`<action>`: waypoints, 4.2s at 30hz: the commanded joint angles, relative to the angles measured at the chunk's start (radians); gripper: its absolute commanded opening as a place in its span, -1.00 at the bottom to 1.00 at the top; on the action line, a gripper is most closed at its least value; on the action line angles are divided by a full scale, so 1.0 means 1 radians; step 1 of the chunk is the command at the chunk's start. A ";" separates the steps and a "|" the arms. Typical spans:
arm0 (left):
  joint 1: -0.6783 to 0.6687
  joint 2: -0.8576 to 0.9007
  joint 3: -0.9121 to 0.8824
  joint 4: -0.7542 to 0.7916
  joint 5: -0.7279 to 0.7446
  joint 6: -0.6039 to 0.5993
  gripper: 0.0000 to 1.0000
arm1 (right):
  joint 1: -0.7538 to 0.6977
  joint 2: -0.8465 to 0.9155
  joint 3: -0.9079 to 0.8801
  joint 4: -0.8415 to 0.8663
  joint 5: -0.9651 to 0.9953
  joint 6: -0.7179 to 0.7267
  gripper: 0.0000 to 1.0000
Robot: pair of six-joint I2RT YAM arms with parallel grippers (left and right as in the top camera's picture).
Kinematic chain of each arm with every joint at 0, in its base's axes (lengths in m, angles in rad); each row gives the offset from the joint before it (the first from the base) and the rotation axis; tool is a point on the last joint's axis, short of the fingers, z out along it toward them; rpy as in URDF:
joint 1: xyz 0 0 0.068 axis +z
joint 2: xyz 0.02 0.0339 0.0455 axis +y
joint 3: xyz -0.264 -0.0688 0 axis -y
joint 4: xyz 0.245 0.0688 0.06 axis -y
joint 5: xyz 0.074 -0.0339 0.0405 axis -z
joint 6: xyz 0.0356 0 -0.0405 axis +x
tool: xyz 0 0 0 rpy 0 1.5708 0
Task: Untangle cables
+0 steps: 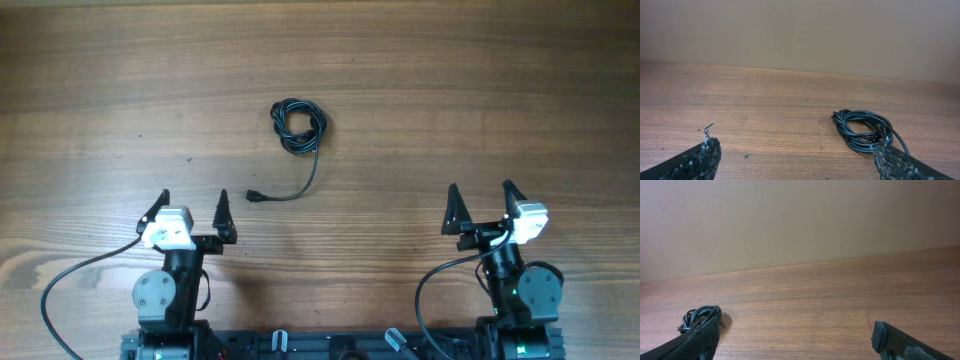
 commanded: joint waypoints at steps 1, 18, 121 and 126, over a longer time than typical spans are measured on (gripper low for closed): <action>0.005 -0.006 -0.006 -0.001 0.012 0.019 1.00 | 0.003 -0.009 -0.001 0.006 -0.015 0.006 1.00; 0.005 -0.006 -0.006 -0.001 0.012 0.019 1.00 | 0.003 -0.009 -0.001 0.005 -0.015 0.007 1.00; -0.115 1.353 1.506 -0.967 0.254 0.019 1.00 | 0.003 0.898 1.072 -0.668 -0.267 -0.023 0.99; -0.116 1.379 1.511 -0.873 0.278 0.015 1.00 | 0.003 1.028 1.140 -0.675 -0.337 -0.022 0.99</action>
